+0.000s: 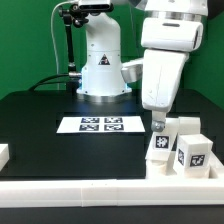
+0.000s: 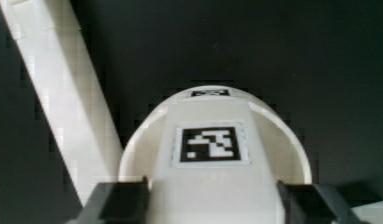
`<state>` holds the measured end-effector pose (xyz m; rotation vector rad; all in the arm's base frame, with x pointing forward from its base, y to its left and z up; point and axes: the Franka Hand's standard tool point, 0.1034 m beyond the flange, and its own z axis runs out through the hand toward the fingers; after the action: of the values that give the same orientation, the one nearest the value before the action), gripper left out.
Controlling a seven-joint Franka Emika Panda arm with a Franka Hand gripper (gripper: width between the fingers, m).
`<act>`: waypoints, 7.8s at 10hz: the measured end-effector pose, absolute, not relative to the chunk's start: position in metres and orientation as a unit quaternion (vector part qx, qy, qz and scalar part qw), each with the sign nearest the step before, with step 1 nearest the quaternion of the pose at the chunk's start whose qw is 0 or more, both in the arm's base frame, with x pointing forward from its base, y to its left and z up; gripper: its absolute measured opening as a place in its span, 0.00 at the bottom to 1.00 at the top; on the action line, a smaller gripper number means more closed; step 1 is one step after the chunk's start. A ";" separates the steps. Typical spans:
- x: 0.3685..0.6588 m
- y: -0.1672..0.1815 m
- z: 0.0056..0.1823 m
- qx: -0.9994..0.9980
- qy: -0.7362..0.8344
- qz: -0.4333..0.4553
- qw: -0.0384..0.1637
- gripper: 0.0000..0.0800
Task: Assemble stool
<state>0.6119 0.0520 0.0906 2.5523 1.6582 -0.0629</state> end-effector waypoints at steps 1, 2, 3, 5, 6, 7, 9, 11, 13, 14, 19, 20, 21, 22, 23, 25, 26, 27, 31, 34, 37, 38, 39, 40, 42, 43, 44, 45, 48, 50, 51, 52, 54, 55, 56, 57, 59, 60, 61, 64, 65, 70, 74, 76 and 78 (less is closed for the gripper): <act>0.611 0.049 0.091 0.854 0.518 -0.026 0.046 0.43; 0.610 0.046 0.091 0.874 0.483 -0.029 0.045 0.43; 0.608 0.044 0.091 0.896 0.440 -0.034 0.039 0.43; 0.608 0.042 0.093 0.927 0.371 -0.034 0.034 0.43; 0.608 0.042 0.092 0.943 0.330 -0.033 0.036 0.43; 0.608 0.042 0.092 0.953 0.300 -0.032 0.037 0.43; 0.608 0.043 0.092 0.971 0.233 -0.029 0.039 0.43; 0.607 0.043 0.092 0.984 0.171 -0.026 0.040 0.43; 0.609 0.041 0.089 0.995 0.096 -0.017 0.024 0.43; 0.609 0.041 0.089 0.998 0.058 -0.016 0.018 0.43; 0.609 0.044 0.089 0.992 -0.126 -0.013 0.017 0.43; 0.609 0.044 0.089 0.987 -0.161 -0.012 0.016 0.43; 0.609 0.045 0.088 0.982 -0.190 -0.011 0.016 0.43; 0.610 0.046 0.088 0.973 -0.231 -0.010 0.015 0.43; 0.611 0.046 0.088 0.963 -0.270 -0.006 0.015 0.43; 0.611 0.048 0.087 0.939 -0.344 -0.002 0.009 0.43; 0.611 0.050 0.087 0.916 -0.402 -0.002 0.007 0.43; 0.611 0.052 0.087 0.906 -0.424 -0.003 0.005 0.43; 0.611 0.060 0.087 0.831 -0.556 -0.005 0.000 0.43; 0.611 0.063 0.087 0.775 -0.632 -0.006 -0.001 0.43; 0.611 0.061 0.087 0.723 -0.691 -0.015 -0.010 0.43; 0.611 0.060 0.087 0.704 -0.710 -0.017 -0.013 0.43; 0.611 0.060 0.087 0.695 -0.718 -0.018 -0.015 0.43; 0.611 0.062 0.087 0.686 -0.727 -0.019 -0.015 0.52; 0.611 0.062 0.088 0.698 -0.716 -0.019 -0.016 0.69; 0.613 0.061 0.093 0.707 -0.706 -0.017 -0.020 0.79; 0.615 0.062 0.099 0.711 -0.702 -0.016 -0.027 0.80; 0.618 0.063 0.108 0.718 -0.695 -0.014 -0.035 0.80; 0.621 0.062 0.114 0.738 -0.673 -0.010 -0.040 0.81; 0.621 0.062 0.114 0.804 -0.594 -0.006 -0.038 0.81; 0.623 0.063 0.114 0.839 -0.543 -0.003 -0.033 0.81; 0.625 0.062 0.116 0.880 -0.474 0.001 -0.034 0.81; 0.625 0.062 0.116 0.919 -0.393 0.004 -0.033 0.81; 0.625 0.062 0.115 0.930 -0.366 0.005 -0.033 0.81; 0.625 0.062 0.115 0.939 -0.343 0.006 -0.032 0.81; 0.625 0.061 0.115 0.953 -0.301 0.008 -0.032 0.81; 0.625 0.060 0.115 0.976 -0.217 0.011 -0.026 0.81; 0.625 0.059 0.115 0.989 -0.146 0.015 -0.008 0.81; 0.625 0.058 0.117 0.997 -0.081 0.018 0.005 0.81; 0.629 0.050 0.119 0.998 0.060 0.019 0.008 0.81; 0.629 0.050 0.119 0.996 0.089 0.019 0.010 0.81; 0.632 0.043 0.119 0.951 0.305 0.023 0.038 0.81; 0.631 0.038 0.116 0.876 0.479 0.009 0.057 0.81; 0.632 0.034 0.116 0.841 0.537 0.002 0.063 0.81; 0.632 0.031 0.116 0.812 0.579 -0.004 0.068 0.81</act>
Offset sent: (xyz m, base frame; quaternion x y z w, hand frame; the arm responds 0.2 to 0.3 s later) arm 0.0029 0.0023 0.0022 0.0851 0.0226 0.2768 0.9569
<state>0.6318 0.0310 0.1159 2.4461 1.7454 -0.0119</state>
